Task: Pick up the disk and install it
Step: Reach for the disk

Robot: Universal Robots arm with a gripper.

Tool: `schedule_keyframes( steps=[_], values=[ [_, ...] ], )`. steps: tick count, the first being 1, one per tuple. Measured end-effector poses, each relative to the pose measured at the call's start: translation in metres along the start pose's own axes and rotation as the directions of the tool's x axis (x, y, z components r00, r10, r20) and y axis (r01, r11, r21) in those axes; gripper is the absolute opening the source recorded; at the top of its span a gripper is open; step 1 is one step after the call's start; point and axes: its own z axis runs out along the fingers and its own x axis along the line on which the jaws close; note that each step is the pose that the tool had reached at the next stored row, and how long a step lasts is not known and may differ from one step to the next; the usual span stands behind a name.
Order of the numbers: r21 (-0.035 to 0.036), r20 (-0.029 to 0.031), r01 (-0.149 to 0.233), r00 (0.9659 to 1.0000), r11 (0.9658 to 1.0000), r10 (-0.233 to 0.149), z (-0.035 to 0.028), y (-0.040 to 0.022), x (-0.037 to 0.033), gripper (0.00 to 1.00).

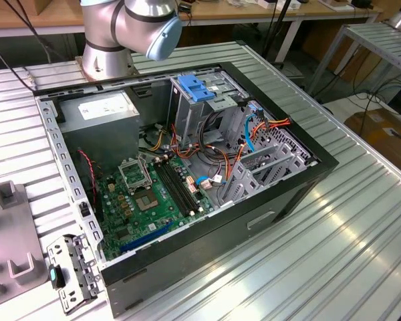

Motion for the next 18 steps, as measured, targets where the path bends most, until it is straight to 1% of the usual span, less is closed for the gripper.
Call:
schedule_keyframes(
  steps=[4, 5, 7, 11, 12, 13, 14, 15, 18],
  values=[
    [0.0, -0.0005, 0.0, 1.0, 1.0, 0.0, 0.0007, 0.0009, 0.0171, 0.11],
    [0.0001, -0.0018, 0.0, 1.0, 1.0, 0.0, 0.0012, 0.0016, 0.0253, 0.11],
    [0.0004, -0.005, 0.0, 1.0, 1.0, 0.0, 0.0022, 0.0036, 0.0368, 0.11],
    [0.0008, -0.0097, 0.0, 1.0, 1.0, 0.0, 0.0037, 0.0052, 0.0524, 0.11],
    [0.0009, -0.0116, 0.0, 0.9999, 1.0, 0.0, 0.0044, 0.0056, 0.0579, 0.11],
    [0.001, -0.0134, 0.0, 0.9999, 1.0, 0.0, 0.0047, 0.006, 0.0608, 0.11],
    [0.0015, -0.0193, 0.0, 0.9998, 1.0, 0.0, 0.0053, 0.0068, 0.0651, 0.11],
    [0.0021, -0.0268, 0.0, 0.9996, 1.0, 0.0, 0.006, 0.0072, 0.069, 0.11],
    [0.0029, -0.0362, 0.0, 0.9993, 1.0, 0.001, 0.0065, 0.0069, 0.0716, 0.11]
  ],
)
